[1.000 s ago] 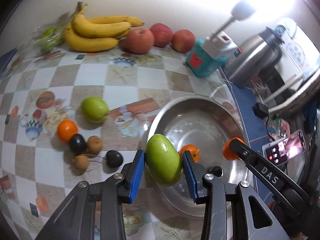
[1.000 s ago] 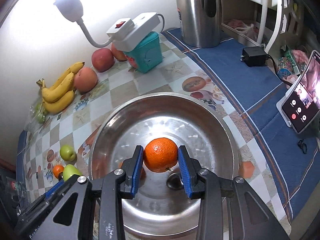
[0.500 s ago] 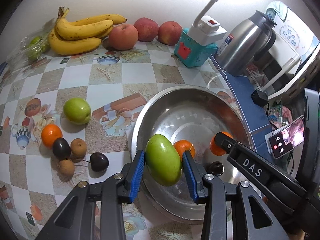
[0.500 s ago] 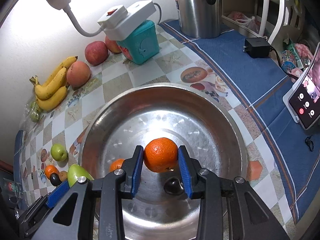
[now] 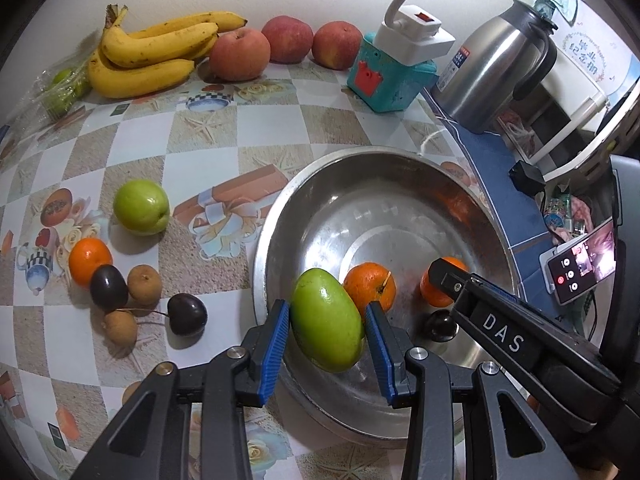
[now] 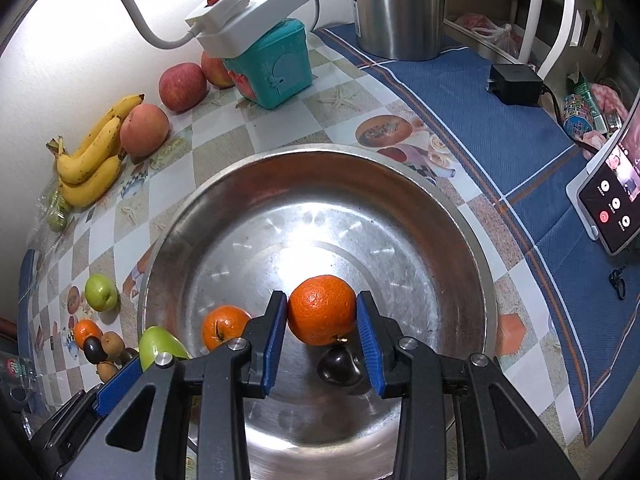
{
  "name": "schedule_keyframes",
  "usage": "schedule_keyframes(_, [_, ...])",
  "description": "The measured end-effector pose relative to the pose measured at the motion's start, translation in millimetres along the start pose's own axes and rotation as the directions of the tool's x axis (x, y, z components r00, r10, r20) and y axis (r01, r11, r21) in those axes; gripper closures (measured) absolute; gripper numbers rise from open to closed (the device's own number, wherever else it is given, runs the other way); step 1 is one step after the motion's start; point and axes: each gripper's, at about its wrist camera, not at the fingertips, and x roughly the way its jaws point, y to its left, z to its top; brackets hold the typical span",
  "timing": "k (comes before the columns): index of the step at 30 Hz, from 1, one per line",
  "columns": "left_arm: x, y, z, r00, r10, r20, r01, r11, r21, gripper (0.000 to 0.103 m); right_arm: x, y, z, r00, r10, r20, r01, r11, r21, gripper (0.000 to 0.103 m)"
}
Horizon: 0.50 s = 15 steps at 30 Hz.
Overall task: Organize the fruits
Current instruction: 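Carry the orange and green pear over the steel basin with both tools, then open both tools to drop the orange and pear into the basin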
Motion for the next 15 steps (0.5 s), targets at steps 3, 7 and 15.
schedule_keyframes(3, [2.0, -0.6, -0.5, 1.000, 0.001, -0.006, -0.001, 1.000, 0.002, 0.061, 1.5, -0.4, -0.3, 1.000, -0.004, -0.007, 0.004, 1.000, 0.000, 0.065])
schedule_keyframes(7, [4.0, -0.9, -1.0, 1.000, 0.006, -0.013, -0.006, 1.000, 0.002, 0.061, 2.2, 0.0, 0.1, 1.000, -0.009, -0.012, 0.009, 1.000, -0.003, 0.065])
schedule_keyframes(15, [5.5, -1.3, -0.5, 1.000, 0.001, -0.014, -0.001, 1.000, 0.004, 0.060, 2.4, 1.2, 0.6, 1.000, -0.014, -0.014, 0.014, 1.000, -0.009, 0.065])
